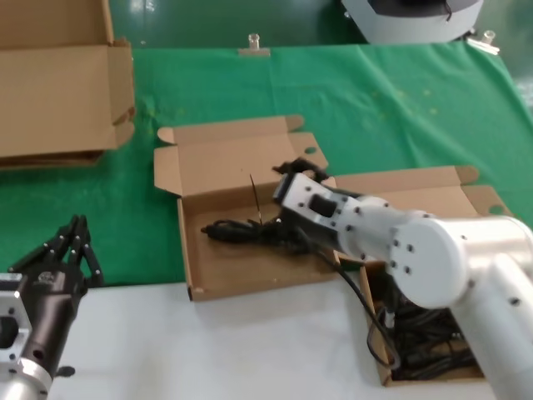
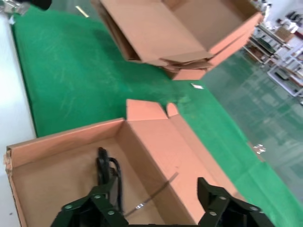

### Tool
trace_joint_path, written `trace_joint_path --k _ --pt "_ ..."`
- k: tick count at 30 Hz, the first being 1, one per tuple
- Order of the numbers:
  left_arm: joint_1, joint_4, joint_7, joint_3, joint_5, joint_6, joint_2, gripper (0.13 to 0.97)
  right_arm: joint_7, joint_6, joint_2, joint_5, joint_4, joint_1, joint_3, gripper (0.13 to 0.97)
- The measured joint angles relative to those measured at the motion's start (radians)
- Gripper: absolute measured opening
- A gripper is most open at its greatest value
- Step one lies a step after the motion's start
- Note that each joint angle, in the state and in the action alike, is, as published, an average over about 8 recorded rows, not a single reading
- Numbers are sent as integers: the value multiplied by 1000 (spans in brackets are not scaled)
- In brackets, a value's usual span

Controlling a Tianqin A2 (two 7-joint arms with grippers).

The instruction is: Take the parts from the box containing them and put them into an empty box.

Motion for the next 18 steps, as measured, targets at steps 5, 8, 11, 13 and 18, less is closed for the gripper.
trace_joint_path --k 5,8,11,13,18 --pt "0 0 0 0 0 0 0 172 26 -50 40 5 133 -59 60 657" --pt "0 0 0 0 0 0 0 172 31 -67 67 30 202 -94 94 657" --pt "0 0 0 0 0 0 0 172 36 -74 93 59 257 -128 129 699" --pt "0 0 0 0 0 0 0 172 41 -74 107 75 287 -150 155 741" --pt "0 0 0 0 0 0 0 172 58 -57 130 108 345 -211 226 825"
